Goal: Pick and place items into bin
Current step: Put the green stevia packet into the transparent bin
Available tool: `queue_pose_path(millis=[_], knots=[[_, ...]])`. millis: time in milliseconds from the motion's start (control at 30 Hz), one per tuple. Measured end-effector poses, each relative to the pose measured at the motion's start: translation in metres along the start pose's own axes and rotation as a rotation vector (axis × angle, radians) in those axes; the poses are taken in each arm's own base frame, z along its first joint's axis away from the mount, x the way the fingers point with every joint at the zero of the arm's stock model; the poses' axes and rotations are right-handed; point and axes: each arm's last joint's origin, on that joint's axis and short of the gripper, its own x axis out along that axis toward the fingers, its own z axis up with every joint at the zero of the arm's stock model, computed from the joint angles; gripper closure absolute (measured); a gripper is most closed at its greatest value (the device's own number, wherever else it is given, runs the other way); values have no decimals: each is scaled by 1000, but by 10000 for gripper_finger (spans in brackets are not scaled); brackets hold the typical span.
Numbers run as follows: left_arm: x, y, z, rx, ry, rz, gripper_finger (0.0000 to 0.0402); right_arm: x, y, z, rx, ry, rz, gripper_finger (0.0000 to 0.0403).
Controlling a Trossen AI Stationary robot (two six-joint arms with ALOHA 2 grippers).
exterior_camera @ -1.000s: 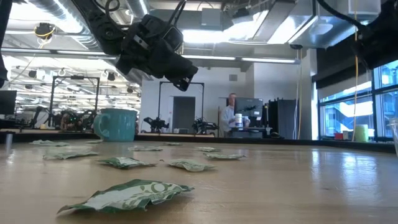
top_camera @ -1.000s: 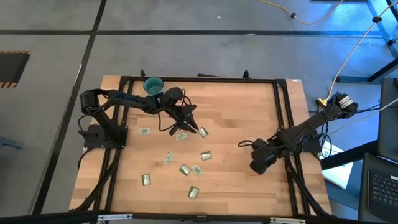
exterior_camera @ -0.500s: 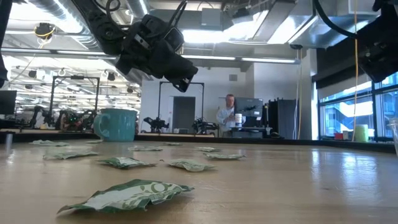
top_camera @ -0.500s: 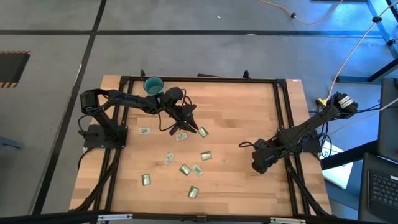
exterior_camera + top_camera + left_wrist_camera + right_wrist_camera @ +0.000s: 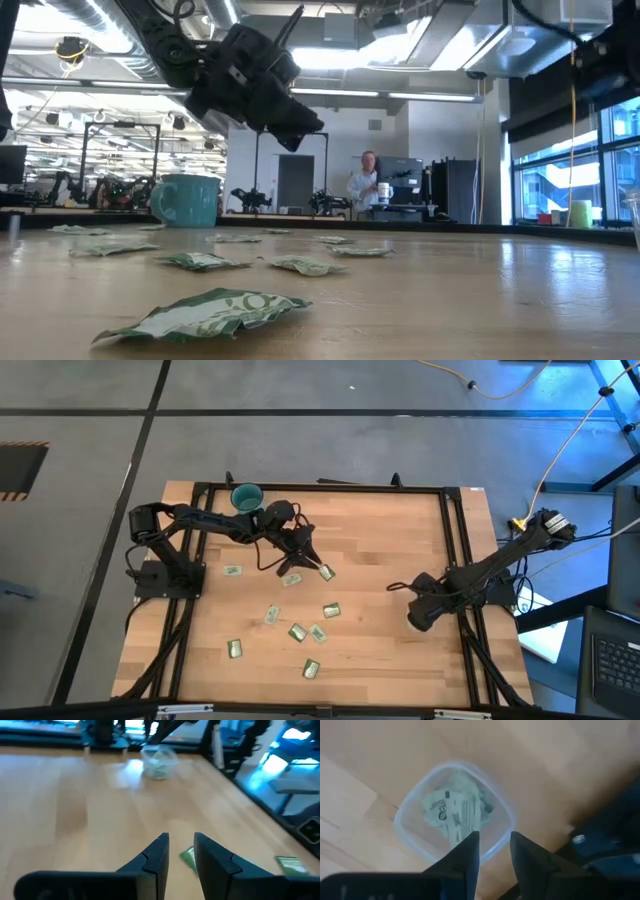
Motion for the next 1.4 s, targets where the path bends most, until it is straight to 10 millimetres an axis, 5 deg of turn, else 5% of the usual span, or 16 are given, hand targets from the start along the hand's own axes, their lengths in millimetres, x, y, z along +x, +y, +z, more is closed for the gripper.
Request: queue_pose_path(millis=[200,567,767,1033,1400], knots=[[-8,0,-2,28,112,222,317,-25,-4,10,-140,-219,97,297],[-17,6,10,-5,403,445,317,-59,-42,33,-310,-569,306,301],[-27,16,21,8,434,498,317,-49,-40,46,-470,-776,376,301],[-34,34,8,-67,479,530,315,-19,-49,54,-484,-744,307,301],[-30,42,-5,-115,527,557,264,-21,-68,56,-525,-946,440,301]])
